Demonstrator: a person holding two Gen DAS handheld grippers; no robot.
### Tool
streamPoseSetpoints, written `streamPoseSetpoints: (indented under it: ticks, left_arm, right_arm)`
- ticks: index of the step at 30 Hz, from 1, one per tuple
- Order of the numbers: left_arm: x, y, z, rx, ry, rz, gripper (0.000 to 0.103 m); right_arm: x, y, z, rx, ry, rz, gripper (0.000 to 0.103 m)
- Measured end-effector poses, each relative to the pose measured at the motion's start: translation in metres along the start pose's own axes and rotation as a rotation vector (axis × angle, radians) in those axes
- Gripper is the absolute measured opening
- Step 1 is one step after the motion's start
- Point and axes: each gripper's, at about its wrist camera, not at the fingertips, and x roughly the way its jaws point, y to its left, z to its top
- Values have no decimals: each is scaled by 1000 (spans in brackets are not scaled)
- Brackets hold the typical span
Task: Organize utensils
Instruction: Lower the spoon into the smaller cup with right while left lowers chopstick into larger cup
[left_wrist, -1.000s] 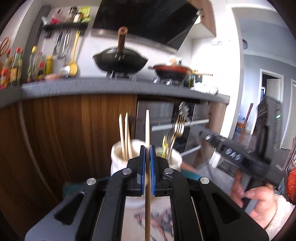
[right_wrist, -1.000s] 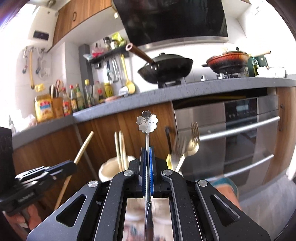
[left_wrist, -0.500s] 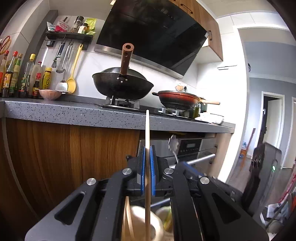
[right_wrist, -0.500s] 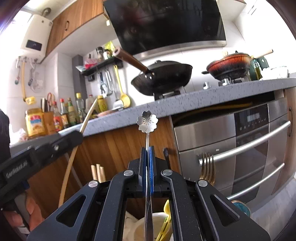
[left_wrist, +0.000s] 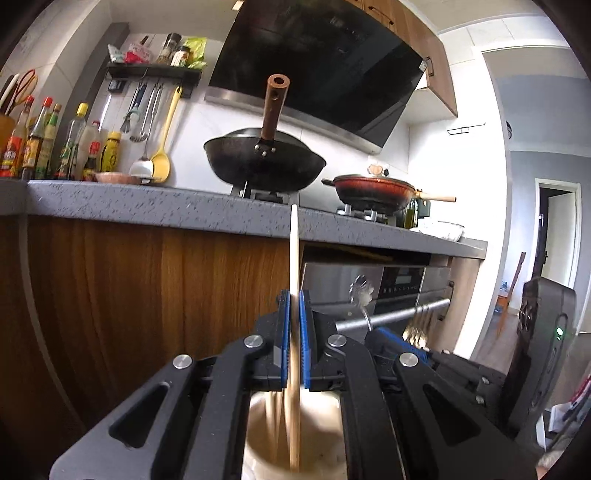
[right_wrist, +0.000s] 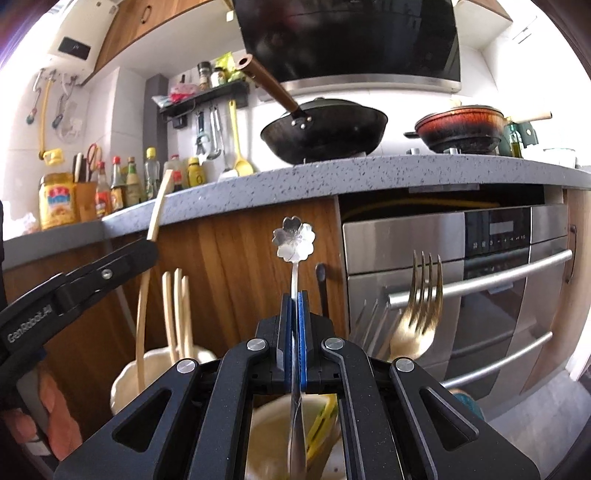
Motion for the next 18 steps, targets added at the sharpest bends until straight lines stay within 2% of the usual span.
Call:
streamPoseSetpoints:
  ticks: [3, 9, 15, 18]
  left_arm:
    - [-14, 2, -8, 12, 42, 7, 5]
    - [-23, 8, -18, 12, 126, 3, 5]
    - [-21, 4, -29, 65, 153, 14, 5]
    - [-19, 6, -32, 61, 168, 5, 5]
  right_arm:
    - [-11, 5, -5, -39, 1, -4, 4]
    - [-20, 9, -13, -60, 57, -16, 1]
    - [-19, 10, -21, -57, 94, -41, 1]
    - [-22, 9, -22, -46, 92, -41, 1]
